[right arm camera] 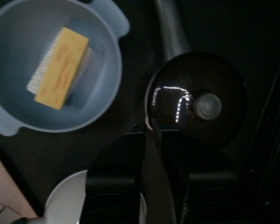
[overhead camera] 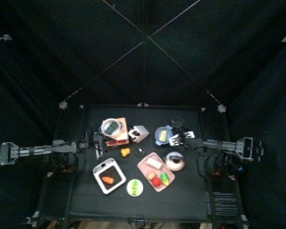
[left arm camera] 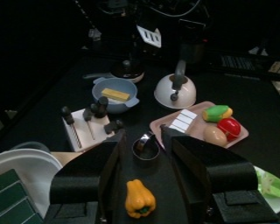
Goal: Grab pot lid
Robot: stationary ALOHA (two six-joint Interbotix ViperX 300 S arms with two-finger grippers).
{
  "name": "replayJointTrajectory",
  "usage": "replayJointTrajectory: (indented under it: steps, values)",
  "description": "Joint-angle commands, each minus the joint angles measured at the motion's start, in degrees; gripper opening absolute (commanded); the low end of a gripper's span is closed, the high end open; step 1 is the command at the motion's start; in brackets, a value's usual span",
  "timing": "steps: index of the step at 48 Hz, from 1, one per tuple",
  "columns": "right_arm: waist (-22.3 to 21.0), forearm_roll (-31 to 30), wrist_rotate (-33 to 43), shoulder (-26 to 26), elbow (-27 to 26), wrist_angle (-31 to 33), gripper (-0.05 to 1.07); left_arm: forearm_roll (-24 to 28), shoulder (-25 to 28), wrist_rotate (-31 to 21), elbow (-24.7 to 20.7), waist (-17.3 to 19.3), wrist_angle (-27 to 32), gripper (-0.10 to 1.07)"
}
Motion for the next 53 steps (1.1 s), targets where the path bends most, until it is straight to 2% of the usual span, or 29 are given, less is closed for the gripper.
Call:
replayJointTrajectory:
  steps: [1,9,21,31,53]
  values:
    - [-2.20,-0.53,0.88,-4.31,2.29,-1.05,0.63,-0.62,0.09,0.00,-0.53,0.18,-0.62,0.78]
    - [-7.38,-2.11,1.58,-9.67,7.12,-6.94,0.73,-1.32,0.09,0.00,0.00,0.53,-0.79,0.78]
    - [-16.08,-2.55,1.41,-9.58,11.07,-17.05,0.84,-2.46,0.00,0.00,0.26,1.41,-0.97,0.78]
    - [-17.14,-2.99,1.32,-8.53,12.92,-18.46,0.84,-2.72,0.09,0.00,0.70,1.93,-0.97,0.78]
    - [-16.87,-2.37,1.41,-7.38,13.45,-20.13,0.83,-3.08,0.00,0.00,0.79,2.11,-1.05,0.78]
